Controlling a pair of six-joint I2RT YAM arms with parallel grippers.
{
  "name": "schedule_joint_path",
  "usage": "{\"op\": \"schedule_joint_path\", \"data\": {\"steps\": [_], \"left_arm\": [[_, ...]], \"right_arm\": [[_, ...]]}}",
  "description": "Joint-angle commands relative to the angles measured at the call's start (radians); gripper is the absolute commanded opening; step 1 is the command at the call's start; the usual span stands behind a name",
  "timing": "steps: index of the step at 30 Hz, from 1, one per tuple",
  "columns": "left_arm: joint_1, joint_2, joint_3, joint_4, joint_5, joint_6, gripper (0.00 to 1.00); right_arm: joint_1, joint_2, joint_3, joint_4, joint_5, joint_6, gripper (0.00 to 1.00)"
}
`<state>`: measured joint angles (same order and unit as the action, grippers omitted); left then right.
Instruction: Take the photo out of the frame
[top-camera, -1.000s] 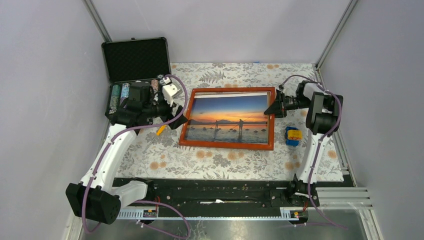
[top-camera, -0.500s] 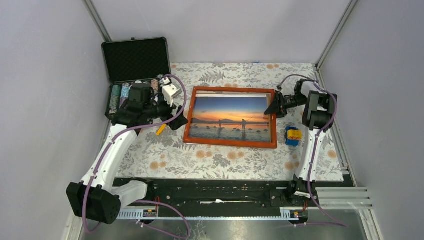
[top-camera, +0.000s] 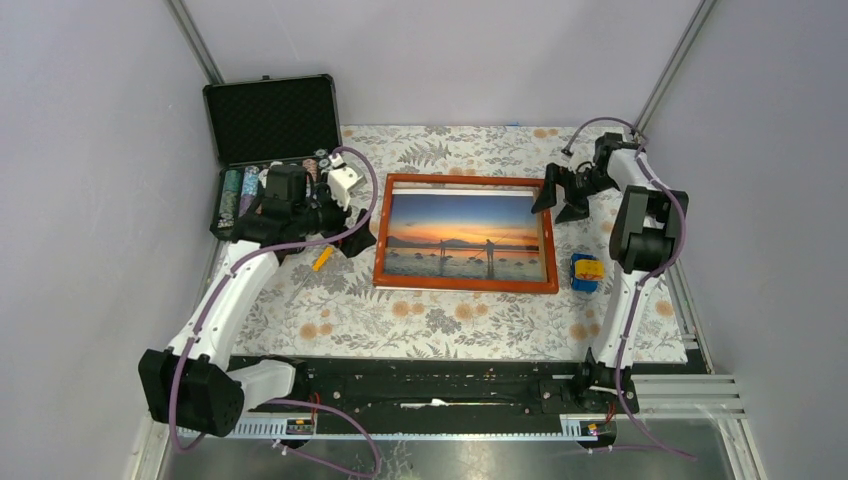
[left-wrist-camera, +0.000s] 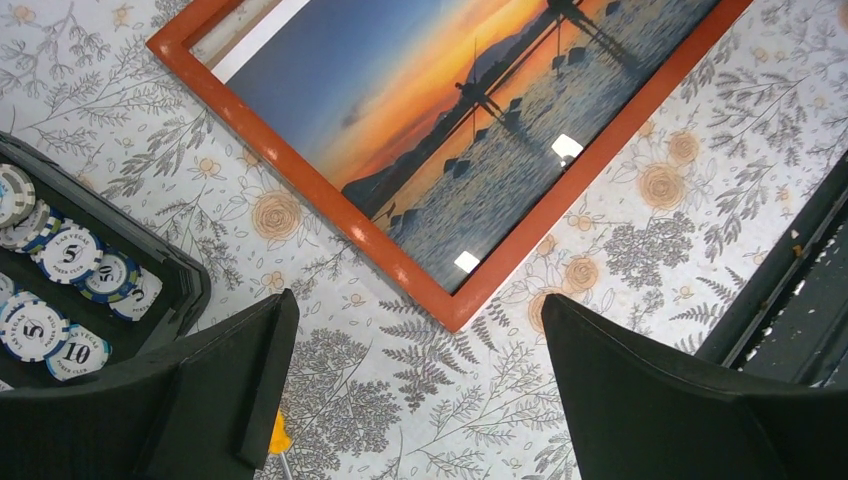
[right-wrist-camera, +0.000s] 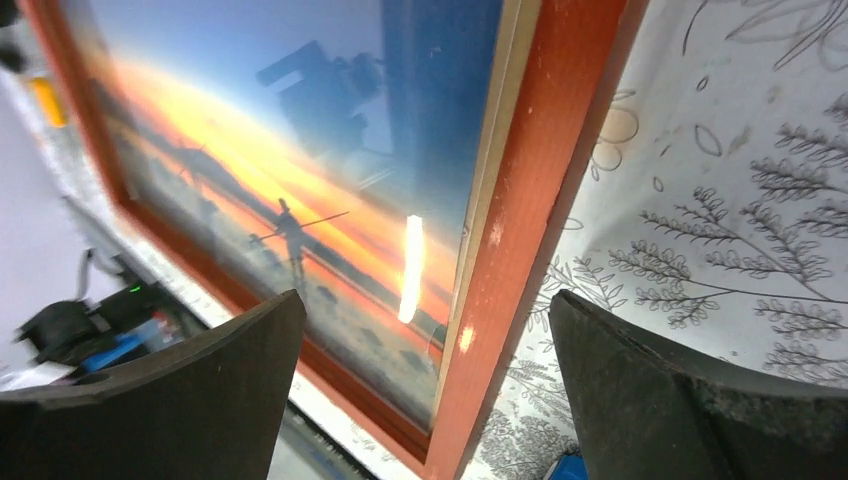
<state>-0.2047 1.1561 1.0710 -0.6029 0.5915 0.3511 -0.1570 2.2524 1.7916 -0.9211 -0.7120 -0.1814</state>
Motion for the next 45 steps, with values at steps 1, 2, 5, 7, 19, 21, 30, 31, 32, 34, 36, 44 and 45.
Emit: {"op": "schedule_joint_path", "data": {"steps": [1,2,5,7,19,21,30,31,32,34,36,44,45], "left_arm": [[0.005,0.025,0.013,0.03,-0.038,0.052,0.99],[0.005,0.031,0.02,0.023,-0.042,0.06,0.99],[0.005,0.055,0.049,-0.029,-0.053,0.1,0.99],[0.005,0.065,0.057,-0.052,-0.059,0.125,0.99],[-0.21,0.279,0.084,-0.155,-0.06,0.354,0.84],[-0.276,0.324,0.089,-0.105,-0.097,0.324,0.8],[-0.454,0.522,0.131,0.061,-0.247,0.291,0.7],[-0.464,0.537,0.134,0.072,-0.26,0.291,0.7],[-0.471,0.55,0.136,0.083,-0.267,0.288,0.68],[-0.476,0.576,0.139,0.102,-0.265,0.29,0.65],[-0.483,0.603,0.147,0.111,-0.265,0.293,0.64],[-0.51,0.639,0.151,0.089,-0.197,0.295,0.64],[-0.513,0.639,0.151,0.086,-0.186,0.288,0.63]], "right_arm": [[0.056,-0.112,-0.008,0.068,0.192,0.036,1.0],[0.056,-0.126,-0.007,0.071,0.212,0.044,1.0],[0.056,-0.193,-0.003,0.057,0.213,0.031,1.0],[0.056,-0.251,-0.01,0.053,0.192,0.01,1.0],[0.056,-0.649,-0.364,0.144,0.035,-0.074,1.0],[0.056,-0.711,-0.431,0.175,0.033,-0.071,1.0],[0.009,-0.805,-0.568,0.35,-0.03,0.012,1.0],[0.007,-0.806,-0.578,0.367,-0.034,0.018,1.0],[0.007,-0.809,-0.591,0.389,-0.036,0.028,1.0],[0.007,-0.825,-0.627,0.437,-0.043,0.05,1.0],[0.007,-0.84,-0.642,0.453,-0.037,0.05,1.0],[0.004,-0.876,-0.664,0.456,0.02,0.015,1.0],[0.004,-0.876,-0.665,0.457,0.021,0.014,1.0]]}}
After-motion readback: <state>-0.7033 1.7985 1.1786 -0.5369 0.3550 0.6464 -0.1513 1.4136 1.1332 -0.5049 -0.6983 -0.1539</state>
